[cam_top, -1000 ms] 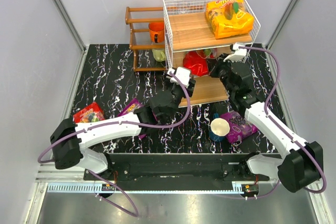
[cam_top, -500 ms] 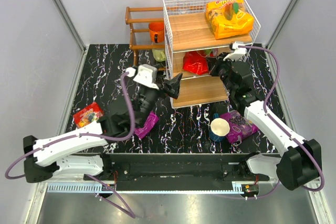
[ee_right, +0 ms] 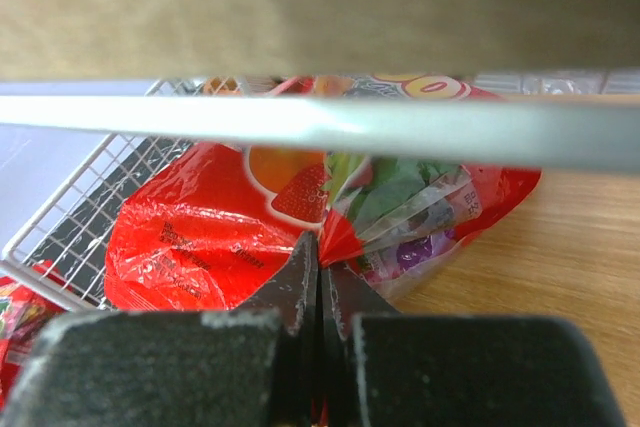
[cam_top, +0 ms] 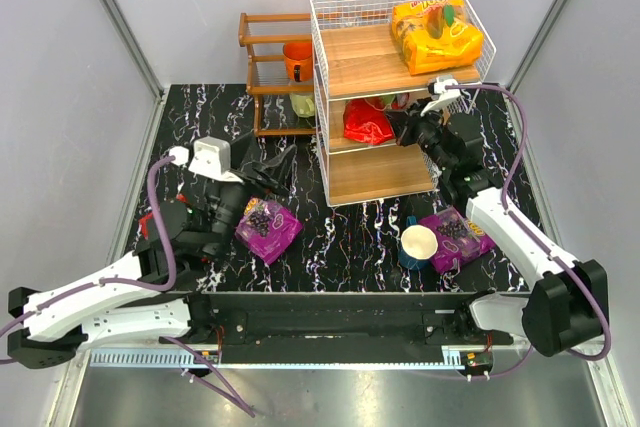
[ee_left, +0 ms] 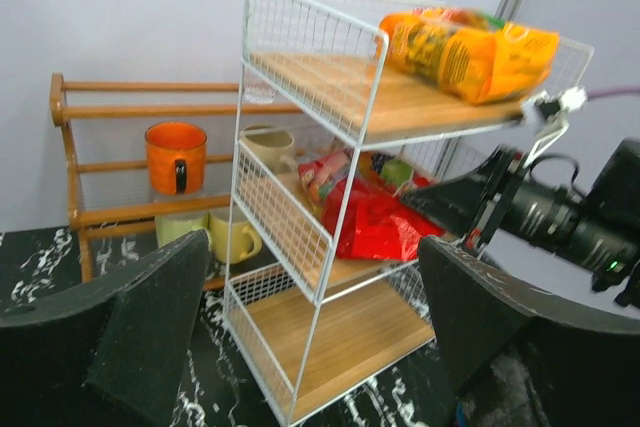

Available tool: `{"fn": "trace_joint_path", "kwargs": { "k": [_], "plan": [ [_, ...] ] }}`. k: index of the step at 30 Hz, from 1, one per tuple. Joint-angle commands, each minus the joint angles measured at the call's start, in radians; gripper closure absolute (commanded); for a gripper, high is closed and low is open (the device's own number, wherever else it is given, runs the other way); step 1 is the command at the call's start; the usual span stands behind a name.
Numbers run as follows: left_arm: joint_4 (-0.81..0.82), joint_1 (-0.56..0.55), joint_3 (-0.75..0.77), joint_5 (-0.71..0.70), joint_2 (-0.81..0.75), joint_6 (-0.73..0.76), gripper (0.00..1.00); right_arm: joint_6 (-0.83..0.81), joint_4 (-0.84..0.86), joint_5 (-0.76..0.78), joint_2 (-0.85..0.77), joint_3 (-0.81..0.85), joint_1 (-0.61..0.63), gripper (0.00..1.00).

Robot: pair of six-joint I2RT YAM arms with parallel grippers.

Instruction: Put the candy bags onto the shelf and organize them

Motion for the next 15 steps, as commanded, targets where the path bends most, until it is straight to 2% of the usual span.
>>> {"fn": "trace_joint_path", "kwargs": {
  "k": [1, 8, 10, 11, 12, 13, 15],
  "plan": [
    [-0.033, -0.002, -0.033, -0.041, -0.014, 0.005, 0.11, -0.032, -0.002, -0.215, 0.023, 0.031, -0.008, 1.0],
    [-0.037, 0.0, -0.059, -0.052, -0.033, 0.001, 0.11, -0.042, 0.002, -0.352, 0.04, 0.039, -0.011, 1.0],
    [-0.037, 0.0, -0.066, -0.055, -0.039, 0.001, 0.11, -0.046, -0.005, -0.332, 0.039, 0.042, -0.012, 0.95],
    [-0.037, 0.0, -0.067, -0.055, -0.04, -0.001, 0.11, -0.048, -0.008, -0.319, 0.037, 0.043, -0.011, 0.89],
    [-0.037, -0.002, -0.072, -0.056, -0.044, -0.001, 0.11, -0.046, -0.01, -0.29, 0.034, 0.039, -0.012, 0.64],
    [-0.038, 0.0, -0.07, -0.058, -0.047, -0.001, 0.11, -0.043, -0.01, -0.272, 0.022, 0.035, -0.012, 0.51],
    [-0.041, -0.002, -0.075, -0.061, -0.051, -0.003, 0.11, -0.031, 0.002, -0.212, 0.0, 0.014, -0.012, 0.39]
  ]
}}
